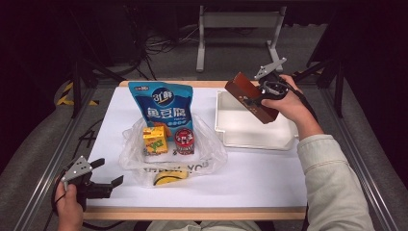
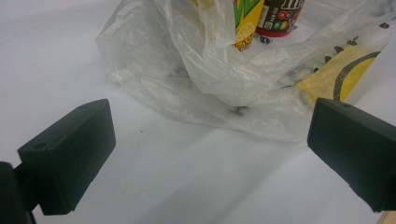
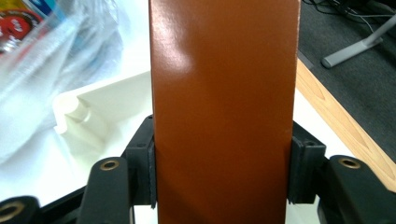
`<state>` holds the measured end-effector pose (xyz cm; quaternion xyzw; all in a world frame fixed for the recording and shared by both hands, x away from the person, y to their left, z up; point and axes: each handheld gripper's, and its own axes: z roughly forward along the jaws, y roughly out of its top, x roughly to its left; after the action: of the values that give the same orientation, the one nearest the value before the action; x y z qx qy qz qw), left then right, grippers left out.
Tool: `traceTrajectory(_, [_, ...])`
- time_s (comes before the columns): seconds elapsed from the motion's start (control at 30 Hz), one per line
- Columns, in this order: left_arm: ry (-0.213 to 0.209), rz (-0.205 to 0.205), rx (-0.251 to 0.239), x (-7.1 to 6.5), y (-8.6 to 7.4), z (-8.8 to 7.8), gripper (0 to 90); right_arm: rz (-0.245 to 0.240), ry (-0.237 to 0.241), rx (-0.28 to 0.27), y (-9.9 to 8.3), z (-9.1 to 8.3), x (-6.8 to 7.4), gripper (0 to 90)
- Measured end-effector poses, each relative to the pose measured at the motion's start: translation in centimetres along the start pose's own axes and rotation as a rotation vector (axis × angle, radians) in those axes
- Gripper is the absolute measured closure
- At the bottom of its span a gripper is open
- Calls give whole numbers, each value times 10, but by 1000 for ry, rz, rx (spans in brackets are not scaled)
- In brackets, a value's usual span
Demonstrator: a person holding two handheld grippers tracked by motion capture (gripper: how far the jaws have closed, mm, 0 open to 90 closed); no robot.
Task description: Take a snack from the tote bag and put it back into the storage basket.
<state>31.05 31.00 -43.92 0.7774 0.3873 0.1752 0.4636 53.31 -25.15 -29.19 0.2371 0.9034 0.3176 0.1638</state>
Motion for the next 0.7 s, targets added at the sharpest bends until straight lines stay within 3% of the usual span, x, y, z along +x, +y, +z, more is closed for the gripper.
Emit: traceTrajectory(0.7, [-5,1,7,1,0,1,15,31,-18,72,-24,27,-10,426])
